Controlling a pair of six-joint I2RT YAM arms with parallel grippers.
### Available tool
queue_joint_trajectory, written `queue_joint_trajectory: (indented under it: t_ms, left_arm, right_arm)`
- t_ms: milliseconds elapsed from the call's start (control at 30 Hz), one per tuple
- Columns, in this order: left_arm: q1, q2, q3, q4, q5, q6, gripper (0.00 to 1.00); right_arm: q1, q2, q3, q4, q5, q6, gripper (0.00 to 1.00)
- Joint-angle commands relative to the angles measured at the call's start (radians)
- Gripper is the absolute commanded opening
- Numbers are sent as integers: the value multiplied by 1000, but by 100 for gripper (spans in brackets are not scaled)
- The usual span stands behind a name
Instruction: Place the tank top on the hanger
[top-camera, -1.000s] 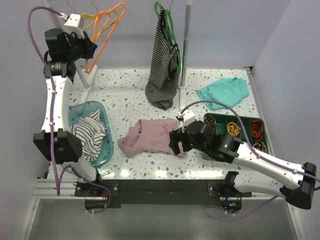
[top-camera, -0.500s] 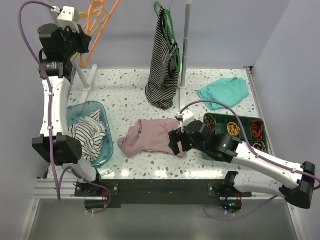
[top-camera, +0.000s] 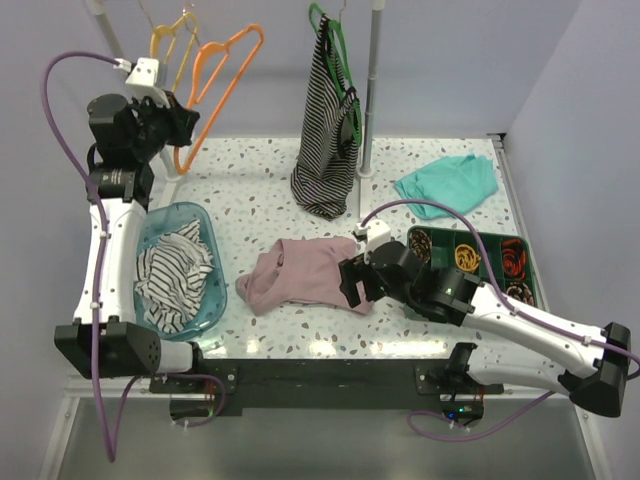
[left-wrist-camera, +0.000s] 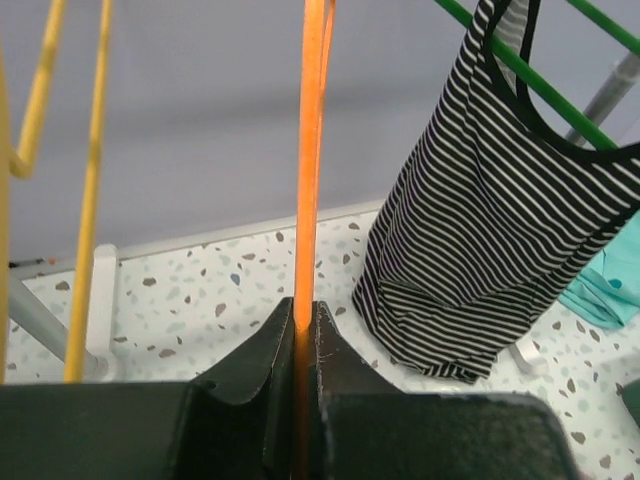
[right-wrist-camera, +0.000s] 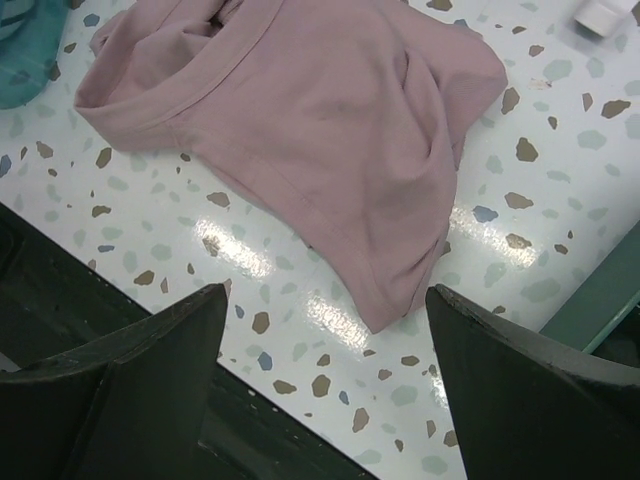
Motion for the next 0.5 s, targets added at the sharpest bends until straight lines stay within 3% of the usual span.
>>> queue_joint_trajectory:
  t_ms: [0, 200, 333, 467]
  left_arm:
    - [-9, -126, -99, 89, 39, -59, 0]
    - [-43, -302, -333, 90, 44, -128, 0]
    - [-118, -416, -508, 67, 30, -174, 0]
    - [-196, -519, -617, 21, 1, -212, 0]
  right_arm:
    - [-3, -32, 6, -14, 109, 29, 85]
    - [-1, -32, -43, -23, 108, 53, 81]
    - [-3, -68, -159, 15, 79, 104, 78]
    - [-1, -81, -253, 70, 34, 144, 68]
